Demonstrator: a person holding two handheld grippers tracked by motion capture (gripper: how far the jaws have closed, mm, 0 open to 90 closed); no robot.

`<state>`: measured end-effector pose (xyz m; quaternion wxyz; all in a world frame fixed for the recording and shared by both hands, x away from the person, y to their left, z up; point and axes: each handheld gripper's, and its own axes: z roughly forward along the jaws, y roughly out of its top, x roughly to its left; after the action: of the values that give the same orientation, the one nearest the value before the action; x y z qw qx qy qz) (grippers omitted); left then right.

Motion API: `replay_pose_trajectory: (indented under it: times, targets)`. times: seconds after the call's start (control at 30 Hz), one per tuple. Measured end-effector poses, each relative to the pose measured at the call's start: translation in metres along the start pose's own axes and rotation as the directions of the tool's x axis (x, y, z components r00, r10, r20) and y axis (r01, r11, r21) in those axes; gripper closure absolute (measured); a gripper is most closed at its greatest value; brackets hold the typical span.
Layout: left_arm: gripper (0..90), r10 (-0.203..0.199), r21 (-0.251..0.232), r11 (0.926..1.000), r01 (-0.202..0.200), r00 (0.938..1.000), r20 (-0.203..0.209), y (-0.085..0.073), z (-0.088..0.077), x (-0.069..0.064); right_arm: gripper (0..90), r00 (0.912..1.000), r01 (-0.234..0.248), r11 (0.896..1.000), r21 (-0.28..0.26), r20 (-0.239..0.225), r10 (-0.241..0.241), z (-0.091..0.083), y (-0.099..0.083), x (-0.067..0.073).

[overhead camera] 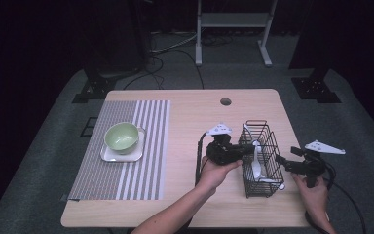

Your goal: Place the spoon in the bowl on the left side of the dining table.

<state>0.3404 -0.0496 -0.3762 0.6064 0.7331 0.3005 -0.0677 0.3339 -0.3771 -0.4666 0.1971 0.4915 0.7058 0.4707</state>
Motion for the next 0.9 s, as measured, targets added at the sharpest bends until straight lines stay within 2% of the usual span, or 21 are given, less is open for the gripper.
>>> replay_pose_trajectory:
  times: [0.37,0.9]
  targets:
    - [86.5,-0.048,-0.044,0.9978,0.049,0.9985,0.028,0.009,-0.009,-0.001,14.8,1.0000,0.000,1.000,0.004,0.002,0.000,0.000,0.000,0.000]
    - [86.5,-0.070,-0.098,0.9924,0.074,0.9962,0.051,0.023,-0.029,-0.004,14.8,1.0000,0.001,1.000,0.007,0.006,-0.001,0.001,0.000,0.000]
